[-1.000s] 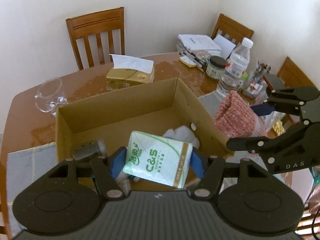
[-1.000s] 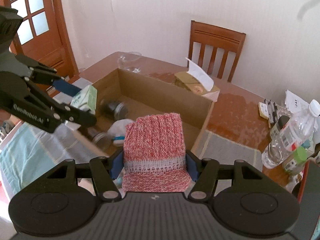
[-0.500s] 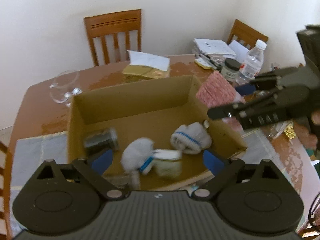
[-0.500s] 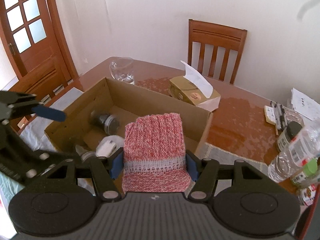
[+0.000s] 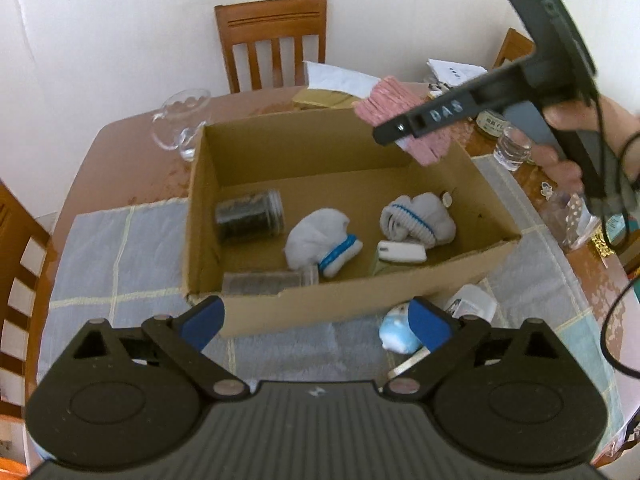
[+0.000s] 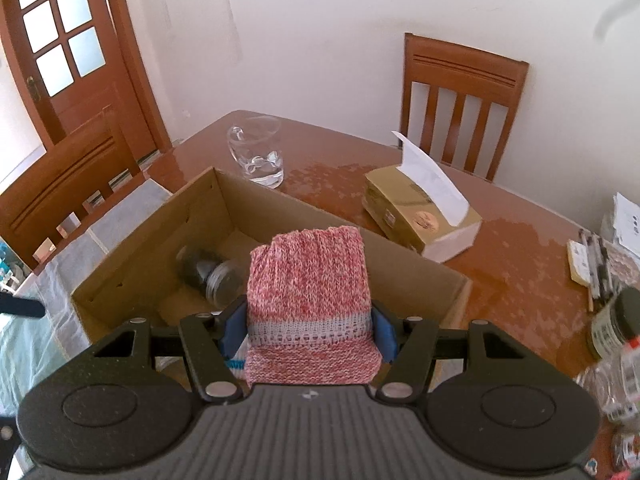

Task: Organize objects
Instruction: 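Open the left tool over the box while the right tool releases the pink sock, then withdraw both tools from the box back toward the towel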

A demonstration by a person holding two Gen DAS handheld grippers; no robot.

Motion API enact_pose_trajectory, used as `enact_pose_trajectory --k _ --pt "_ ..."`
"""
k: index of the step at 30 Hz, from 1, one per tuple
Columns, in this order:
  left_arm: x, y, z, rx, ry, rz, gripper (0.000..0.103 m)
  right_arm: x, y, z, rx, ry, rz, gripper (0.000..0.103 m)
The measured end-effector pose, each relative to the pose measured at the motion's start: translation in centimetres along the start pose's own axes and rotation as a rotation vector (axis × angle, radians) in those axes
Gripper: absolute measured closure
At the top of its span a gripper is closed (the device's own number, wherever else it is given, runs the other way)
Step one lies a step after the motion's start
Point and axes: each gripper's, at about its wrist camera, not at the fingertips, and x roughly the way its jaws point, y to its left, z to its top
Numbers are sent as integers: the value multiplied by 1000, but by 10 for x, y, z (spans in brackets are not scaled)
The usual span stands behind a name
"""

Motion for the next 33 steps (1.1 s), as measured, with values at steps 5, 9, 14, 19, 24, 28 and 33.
enact_pose_trajectory --k 5,9,14,19,24,28,33 --pt "-3 7 -9 -25 5 23 5 15 8 13 -57 -14 0 34" --pt "-5 12 -16 -40 13 31 5 16 9 16 -41 -46 -32 4" --pt "-5 15 -23 -53 20 39 5 9 6 14 -8 -49 -33 0" --pt "-6 16 -31 -62 10 56 5 -2 8 5 -3 -27 -58 0" --pt "-8 17 -41 -83 6 64 5 -15 14 -10 -23 -4 -69 0" --pt "-10 16 -50 -108 4 82 5 -26 17 -25 -3 8 -74 0" --pt "-12 16 -65 -135 9 109 4 -41 25 -52 -4 20 -85 0"
